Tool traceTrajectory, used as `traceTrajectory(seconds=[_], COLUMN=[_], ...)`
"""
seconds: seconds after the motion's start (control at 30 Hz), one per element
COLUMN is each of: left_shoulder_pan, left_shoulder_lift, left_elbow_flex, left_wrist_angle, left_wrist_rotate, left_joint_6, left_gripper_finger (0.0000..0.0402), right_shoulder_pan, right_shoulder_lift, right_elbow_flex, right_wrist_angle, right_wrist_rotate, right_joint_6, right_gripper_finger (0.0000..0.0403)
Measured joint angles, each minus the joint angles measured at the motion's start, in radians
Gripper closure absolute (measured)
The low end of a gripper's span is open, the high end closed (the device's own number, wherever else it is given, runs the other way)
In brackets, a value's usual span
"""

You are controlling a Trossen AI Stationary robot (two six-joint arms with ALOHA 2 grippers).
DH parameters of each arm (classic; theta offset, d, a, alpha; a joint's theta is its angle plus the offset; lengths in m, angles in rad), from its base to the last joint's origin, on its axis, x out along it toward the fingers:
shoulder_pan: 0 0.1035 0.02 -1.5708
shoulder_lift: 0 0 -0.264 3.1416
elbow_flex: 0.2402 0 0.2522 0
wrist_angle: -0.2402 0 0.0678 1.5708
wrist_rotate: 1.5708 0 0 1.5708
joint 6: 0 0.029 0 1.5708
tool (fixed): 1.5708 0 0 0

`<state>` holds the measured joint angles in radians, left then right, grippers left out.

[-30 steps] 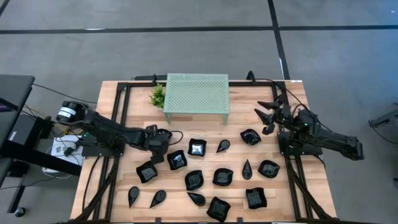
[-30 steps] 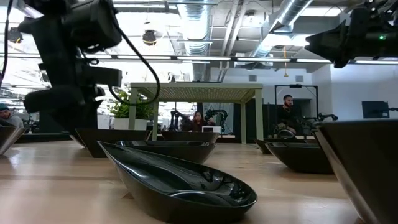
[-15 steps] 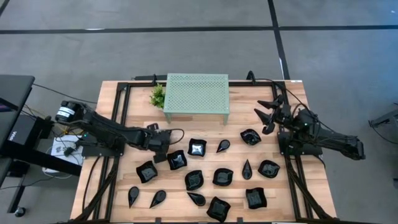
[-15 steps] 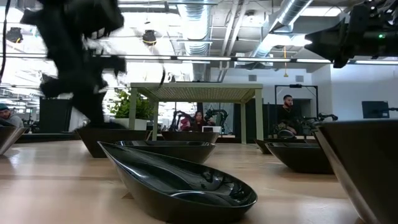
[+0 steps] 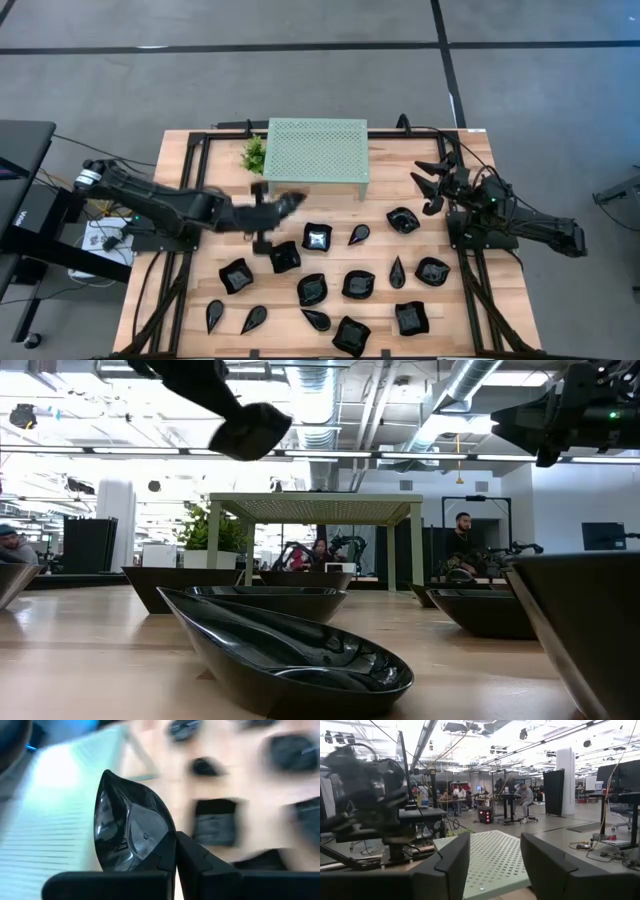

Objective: Pick & Place Mini shaped plates
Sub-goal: Put the leaf-shaped plate on the shelf

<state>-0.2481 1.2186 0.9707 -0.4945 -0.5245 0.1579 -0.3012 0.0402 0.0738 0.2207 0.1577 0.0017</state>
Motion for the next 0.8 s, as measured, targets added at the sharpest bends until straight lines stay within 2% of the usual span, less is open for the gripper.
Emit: traceTrajectory(seconds=[0.1, 0.23, 0.37, 0.43, 0.57, 0.8], left_shoulder_pan=[0.145, 0.37, 0.534, 0.578, 0.608, 0.589], left_shoulder_lift=[-0.012, 0.002, 0.015, 0.02, 0.055, 0.143], left_elbow_flex=[0.0, 0.0, -0.001, -0.001, -0.001, -0.002], left_wrist_angle=[0.003, 0.007, 0.014, 0.02, 0.032, 0.139], left_wrist_rotate=[0.044, 0.17, 0.217, 0.247, 0.382, 0.282], left_joint_6=[0.089, 0.1, 0.1, 0.1, 0.158, 0.242], left_gripper_finger=[0.0394, 0.0387, 0.0383, 0.0384, 0.0378, 0.0345], right_shoulder_pan=[0.0, 0.0, 0.0, 0.0, -0.001, -0.001], right_shoulder_lift=[0.0, 0.0, 0.0, 0.0, 0.0, 0.0], right_elbow_flex=[0.0, 0.0, 0.0, 0.0, 0.0, 0.0], right_wrist_angle=[0.0, 0.0, 0.002, 0.003, 0.01, 0.022], right_wrist_rotate=[0.0, 0.0, 0.0, 0.0, 0.002, 0.002], right_joint_6=[0.0, 0.0, 0.0, -0.001, -0.001, -0.001], right_gripper_finger=[0.0237, 0.0238, 0.0237, 0.0237, 0.024, 0.0241])
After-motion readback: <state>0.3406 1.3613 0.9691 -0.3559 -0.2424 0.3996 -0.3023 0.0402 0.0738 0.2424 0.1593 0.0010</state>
